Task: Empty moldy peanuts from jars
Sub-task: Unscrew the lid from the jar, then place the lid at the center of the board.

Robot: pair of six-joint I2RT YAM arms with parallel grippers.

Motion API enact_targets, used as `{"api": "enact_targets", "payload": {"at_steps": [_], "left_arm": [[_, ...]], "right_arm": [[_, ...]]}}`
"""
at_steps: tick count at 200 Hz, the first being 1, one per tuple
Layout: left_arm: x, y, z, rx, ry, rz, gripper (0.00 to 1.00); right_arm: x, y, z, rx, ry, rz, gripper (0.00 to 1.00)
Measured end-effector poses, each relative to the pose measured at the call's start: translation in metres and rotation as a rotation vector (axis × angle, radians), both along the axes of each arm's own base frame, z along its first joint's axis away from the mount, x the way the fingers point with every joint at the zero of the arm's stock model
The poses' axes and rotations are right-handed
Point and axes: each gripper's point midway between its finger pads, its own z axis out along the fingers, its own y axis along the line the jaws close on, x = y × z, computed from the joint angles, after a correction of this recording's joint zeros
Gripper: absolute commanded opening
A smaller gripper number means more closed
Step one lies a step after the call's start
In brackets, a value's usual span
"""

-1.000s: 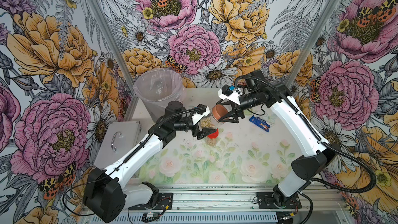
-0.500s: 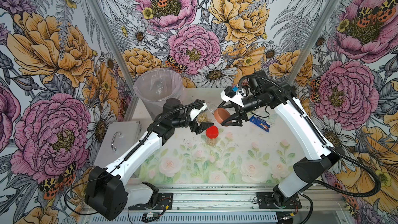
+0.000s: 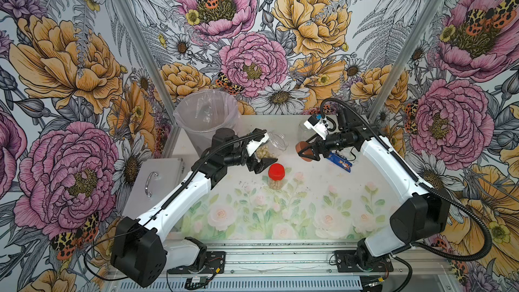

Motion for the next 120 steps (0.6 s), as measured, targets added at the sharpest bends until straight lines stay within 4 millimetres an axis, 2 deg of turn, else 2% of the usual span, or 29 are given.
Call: {"api": "enact_targets", "payload": {"at_steps": [36, 58, 93, 120], "left_arm": [[0.004, 0.002, 0.010, -0.005, -0.016, 0.013, 0.09], [0.005, 0.003, 0.014, -0.007, -0.022, 0.017, 0.10], [0.011, 0.005, 0.019, -0.004, -0.021, 0.030, 0.10], [0.015, 0.006, 0.026, -0.004, -0.027, 0.041, 0.11]], "right_arm": [[0.046, -0.032, -0.049, -0.080, 0.119, -0.305, 0.74], [0.071, -0.050, -0.086, -0.140, 0.194, -0.473, 0.75], [0.090, -0.070, -0.140, -0.235, 0.297, -0.650, 0.76], [0.094, -0.084, -0.164, -0.298, 0.331, -0.733, 0.79]]}}
